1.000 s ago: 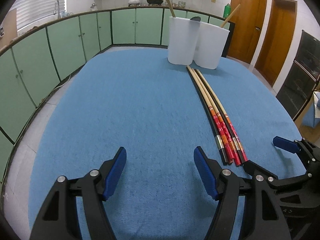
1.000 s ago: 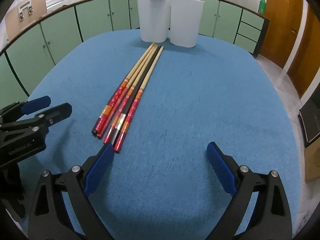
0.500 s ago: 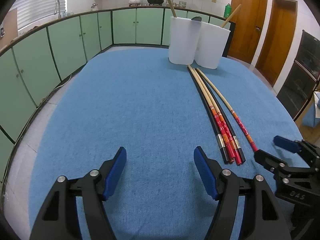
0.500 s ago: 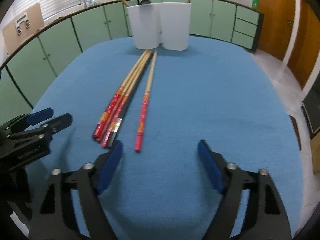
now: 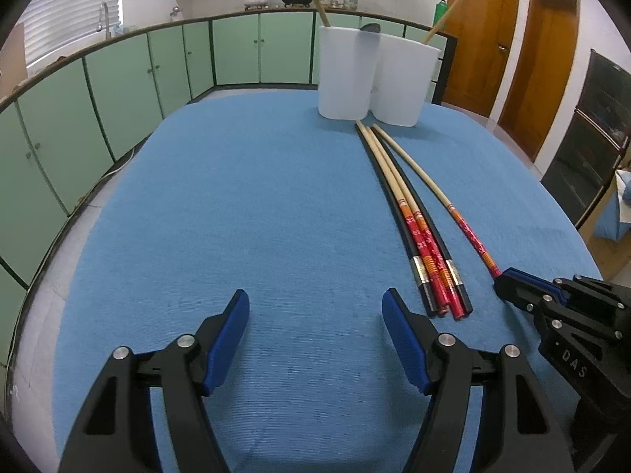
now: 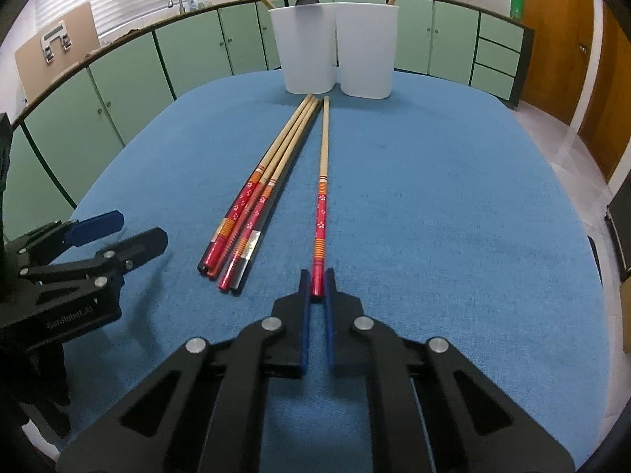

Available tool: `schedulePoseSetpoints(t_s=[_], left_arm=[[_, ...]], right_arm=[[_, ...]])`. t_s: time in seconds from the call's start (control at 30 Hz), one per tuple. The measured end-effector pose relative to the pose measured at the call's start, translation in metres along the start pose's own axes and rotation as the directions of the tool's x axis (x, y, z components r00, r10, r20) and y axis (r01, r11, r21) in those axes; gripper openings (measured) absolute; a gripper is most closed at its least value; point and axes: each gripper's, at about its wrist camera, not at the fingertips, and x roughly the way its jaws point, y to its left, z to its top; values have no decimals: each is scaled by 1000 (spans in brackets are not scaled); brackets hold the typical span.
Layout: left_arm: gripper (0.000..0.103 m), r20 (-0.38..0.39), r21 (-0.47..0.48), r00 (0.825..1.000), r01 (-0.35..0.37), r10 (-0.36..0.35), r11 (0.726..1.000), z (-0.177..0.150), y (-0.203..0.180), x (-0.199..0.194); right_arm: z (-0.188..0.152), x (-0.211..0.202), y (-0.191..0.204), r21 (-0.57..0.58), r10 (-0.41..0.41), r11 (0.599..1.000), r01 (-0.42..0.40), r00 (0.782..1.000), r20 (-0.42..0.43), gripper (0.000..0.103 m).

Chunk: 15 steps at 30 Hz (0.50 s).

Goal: Organize utensils
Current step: 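Grasp a red-patterned chopstick at its tip with the right tool, then grasp a black chopstick at its tip with the left tool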

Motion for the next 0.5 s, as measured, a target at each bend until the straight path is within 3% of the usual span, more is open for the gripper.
schedulePoseSetpoints(t_s=[0.2,0.5], left_arm=[[69,-5,26,999,40,-40,999,-1,-15,-2],[69,-29,79,999,45,-43,996,0,-36,7]], right_arm=[[2,1,-18,24,-46,999,46,999,0,5],[0,1,-28,45,-35,998,35,999,0,5]])
